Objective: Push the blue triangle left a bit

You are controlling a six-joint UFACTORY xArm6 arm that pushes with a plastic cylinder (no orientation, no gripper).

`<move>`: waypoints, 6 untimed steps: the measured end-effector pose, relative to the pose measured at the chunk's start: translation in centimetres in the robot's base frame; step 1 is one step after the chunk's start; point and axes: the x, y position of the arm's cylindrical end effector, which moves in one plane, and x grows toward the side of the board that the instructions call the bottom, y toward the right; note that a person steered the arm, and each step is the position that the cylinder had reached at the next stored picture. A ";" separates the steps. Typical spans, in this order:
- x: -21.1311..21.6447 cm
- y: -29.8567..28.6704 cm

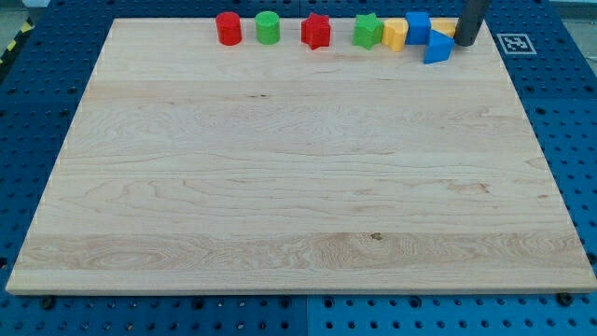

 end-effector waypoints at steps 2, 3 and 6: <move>1.9 -2.6; 3.1 -3.7; 7.2 -5.8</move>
